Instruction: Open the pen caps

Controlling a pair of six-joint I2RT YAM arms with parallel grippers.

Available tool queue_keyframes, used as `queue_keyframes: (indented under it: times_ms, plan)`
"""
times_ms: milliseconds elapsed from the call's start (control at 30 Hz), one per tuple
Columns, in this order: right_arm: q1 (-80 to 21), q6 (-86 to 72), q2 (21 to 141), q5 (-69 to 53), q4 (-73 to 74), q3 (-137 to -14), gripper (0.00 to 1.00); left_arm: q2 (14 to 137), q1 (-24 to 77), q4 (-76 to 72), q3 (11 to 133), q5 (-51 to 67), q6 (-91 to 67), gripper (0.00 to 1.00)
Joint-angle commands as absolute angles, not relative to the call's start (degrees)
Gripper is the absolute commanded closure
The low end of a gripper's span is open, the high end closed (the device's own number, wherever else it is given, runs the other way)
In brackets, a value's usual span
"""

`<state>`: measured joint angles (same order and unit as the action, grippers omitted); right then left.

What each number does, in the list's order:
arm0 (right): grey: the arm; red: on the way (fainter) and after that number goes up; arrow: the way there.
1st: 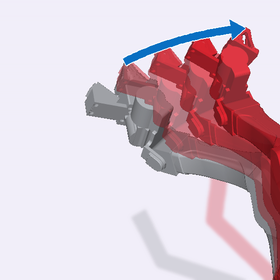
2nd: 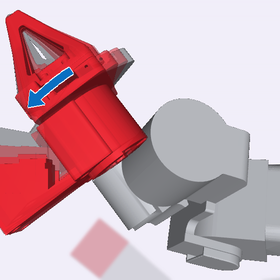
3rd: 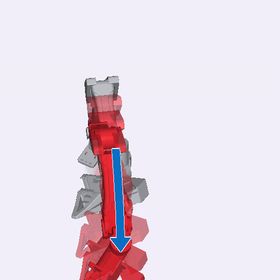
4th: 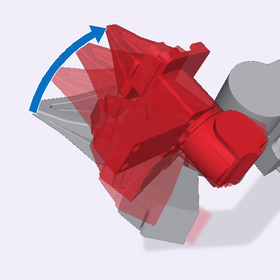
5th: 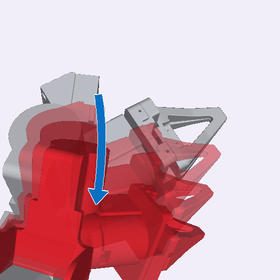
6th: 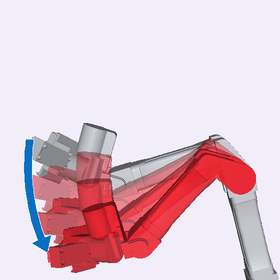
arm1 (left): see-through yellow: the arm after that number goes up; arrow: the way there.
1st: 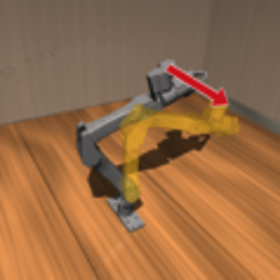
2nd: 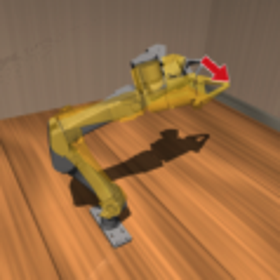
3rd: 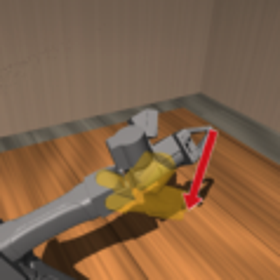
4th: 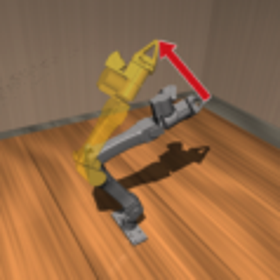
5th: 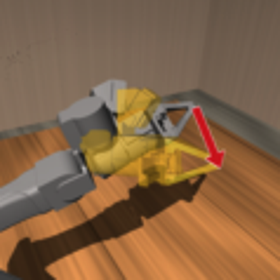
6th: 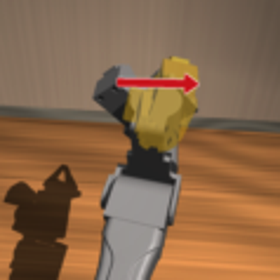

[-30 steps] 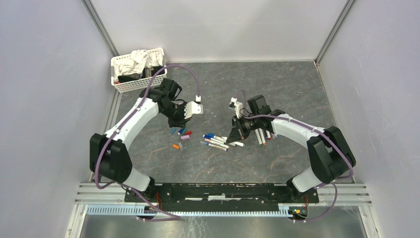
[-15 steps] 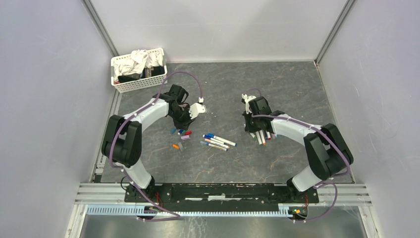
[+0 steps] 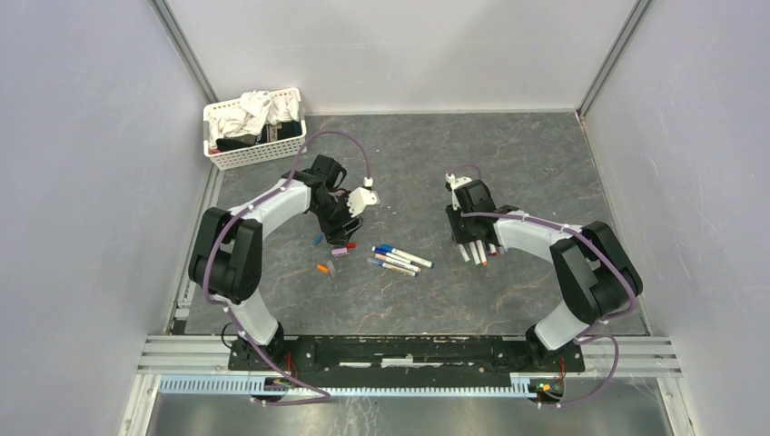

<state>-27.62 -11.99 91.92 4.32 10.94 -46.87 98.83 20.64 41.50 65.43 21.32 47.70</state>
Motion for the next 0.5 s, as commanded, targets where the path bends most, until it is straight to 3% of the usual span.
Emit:
queue_keyframes:
  times_ms: [0,400,467]
  plan:
    - [-27.5,-15.1,92.0,0.4,9.6,-45.1,0.69,95.9,20.7,45.2,69.4,26.0,46.4,0.34]
    - [-29.8,-17.8,87.2,-4.5,10.5,-48.6,0.66,89.2,20.7,50.9,75.8,28.2,43.9,0.29]
    - [-31.7,-16.2,87.6,-4.1,11.8,-50.4,0.66,88.1,20.7,52.2,77.2,28.8,43.7,0.05]
